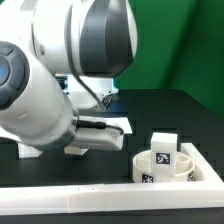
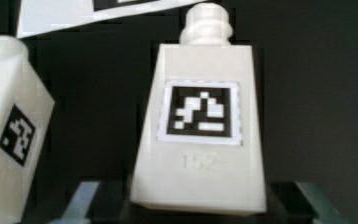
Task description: Assemble stool
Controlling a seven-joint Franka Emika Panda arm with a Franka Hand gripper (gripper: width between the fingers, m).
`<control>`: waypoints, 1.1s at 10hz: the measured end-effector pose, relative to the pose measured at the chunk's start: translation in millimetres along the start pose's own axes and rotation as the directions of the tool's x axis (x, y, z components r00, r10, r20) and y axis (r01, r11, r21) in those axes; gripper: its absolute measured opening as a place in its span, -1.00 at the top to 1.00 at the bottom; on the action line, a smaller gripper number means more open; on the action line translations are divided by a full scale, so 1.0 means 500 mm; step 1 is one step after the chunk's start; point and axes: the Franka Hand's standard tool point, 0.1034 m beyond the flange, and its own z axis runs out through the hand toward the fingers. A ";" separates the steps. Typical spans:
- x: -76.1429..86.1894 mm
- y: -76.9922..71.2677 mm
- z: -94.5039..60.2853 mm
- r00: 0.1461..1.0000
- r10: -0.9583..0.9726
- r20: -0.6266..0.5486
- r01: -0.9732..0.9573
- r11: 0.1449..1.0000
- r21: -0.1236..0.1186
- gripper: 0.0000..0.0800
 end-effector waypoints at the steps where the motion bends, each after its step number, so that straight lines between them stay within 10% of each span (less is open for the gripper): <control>1: -0.025 -0.021 -0.027 0.999 0.026 -0.019 -0.026 1.000 -0.001 0.17; 3: -0.081 -0.053 -0.062 0.997 0.071 -0.037 -0.070 0.998 0.005 0.17; 11: -0.117 -0.089 -0.096 0.992 0.072 -0.100 -0.072 0.997 0.003 0.16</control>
Offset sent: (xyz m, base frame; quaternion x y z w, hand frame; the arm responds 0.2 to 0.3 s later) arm -0.0248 0.0108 0.0237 -0.0266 0.0244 -0.0408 0.9985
